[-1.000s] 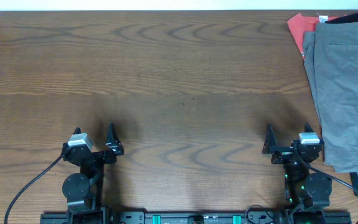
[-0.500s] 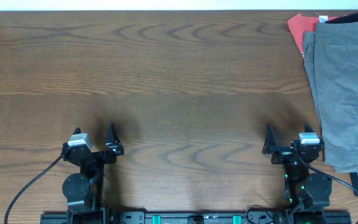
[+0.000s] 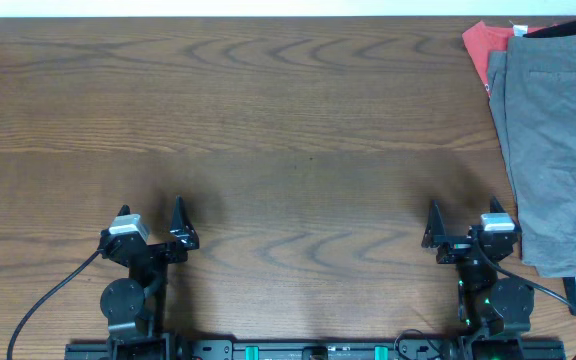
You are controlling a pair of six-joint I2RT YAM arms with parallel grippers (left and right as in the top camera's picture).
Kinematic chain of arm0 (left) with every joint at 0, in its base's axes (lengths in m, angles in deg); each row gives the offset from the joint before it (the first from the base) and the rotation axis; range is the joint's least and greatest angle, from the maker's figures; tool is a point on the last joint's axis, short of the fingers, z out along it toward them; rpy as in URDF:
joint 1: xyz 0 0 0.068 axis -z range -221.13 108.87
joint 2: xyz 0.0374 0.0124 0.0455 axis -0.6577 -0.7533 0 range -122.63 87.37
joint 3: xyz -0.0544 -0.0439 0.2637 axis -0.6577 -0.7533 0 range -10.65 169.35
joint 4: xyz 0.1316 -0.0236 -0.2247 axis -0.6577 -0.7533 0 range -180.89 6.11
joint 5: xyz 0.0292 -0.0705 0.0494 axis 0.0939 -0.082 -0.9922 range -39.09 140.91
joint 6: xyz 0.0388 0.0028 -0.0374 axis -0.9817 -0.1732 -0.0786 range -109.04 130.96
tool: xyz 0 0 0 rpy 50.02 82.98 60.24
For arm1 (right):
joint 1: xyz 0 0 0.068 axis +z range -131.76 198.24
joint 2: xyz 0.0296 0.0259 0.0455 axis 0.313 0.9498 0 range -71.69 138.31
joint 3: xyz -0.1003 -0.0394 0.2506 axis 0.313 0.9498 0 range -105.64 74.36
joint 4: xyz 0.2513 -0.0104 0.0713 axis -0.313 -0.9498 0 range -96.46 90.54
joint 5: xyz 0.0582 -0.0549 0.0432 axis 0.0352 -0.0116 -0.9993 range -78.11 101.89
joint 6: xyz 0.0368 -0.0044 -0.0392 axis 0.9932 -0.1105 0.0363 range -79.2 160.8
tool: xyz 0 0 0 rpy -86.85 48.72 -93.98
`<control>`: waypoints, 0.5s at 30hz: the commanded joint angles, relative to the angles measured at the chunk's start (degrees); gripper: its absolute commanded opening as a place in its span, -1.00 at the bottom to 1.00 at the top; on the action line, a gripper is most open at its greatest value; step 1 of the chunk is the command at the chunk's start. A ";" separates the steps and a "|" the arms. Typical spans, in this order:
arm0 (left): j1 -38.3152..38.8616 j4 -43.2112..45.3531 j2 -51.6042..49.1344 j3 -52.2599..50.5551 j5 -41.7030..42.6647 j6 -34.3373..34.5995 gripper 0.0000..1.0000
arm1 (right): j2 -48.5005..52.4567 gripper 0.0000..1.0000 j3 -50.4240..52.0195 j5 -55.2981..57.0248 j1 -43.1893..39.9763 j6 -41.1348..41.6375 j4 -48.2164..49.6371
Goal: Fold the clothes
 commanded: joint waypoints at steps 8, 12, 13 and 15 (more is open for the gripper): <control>-0.31 -2.08 0.35 -0.90 1.14 -0.76 0.96 | -0.20 0.98 0.09 -0.37 -0.48 -0.63 -0.22; -0.31 -2.08 0.35 -0.90 1.14 -0.76 0.96 | -0.20 0.98 0.09 -0.31 -0.48 -0.66 0.48; -0.31 -2.08 0.35 -0.90 1.14 -0.76 0.96 | -0.20 0.98 0.09 -0.79 -0.48 -0.39 1.38; -0.31 -2.08 0.35 -0.90 1.16 -0.76 0.96 | -0.20 0.99 0.09 -5.75 -0.46 3.26 1.68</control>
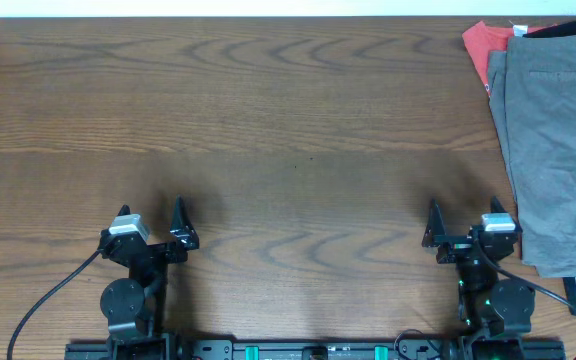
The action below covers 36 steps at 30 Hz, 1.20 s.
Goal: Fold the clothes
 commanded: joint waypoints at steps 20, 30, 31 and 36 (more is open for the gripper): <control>-0.31 -2.08 0.35 -0.90 1.16 -0.76 0.96 | -0.20 0.98 -0.74 -45.75 -0.48 57.05 28.57; -0.31 -2.08 0.35 -0.90 1.16 -0.76 0.95 | 14.03 0.98 -22.60 -33.86 -0.48 30.71 12.63; -0.31 -2.08 0.35 -0.90 1.16 -0.76 0.96 | 17.77 0.99 -26.86 -31.85 -0.48 25.35 7.74; -0.31 -2.08 0.35 -0.90 1.16 -0.76 0.96 | 37.99 0.98 -48.83 -15.76 -0.48 10.08 -13.62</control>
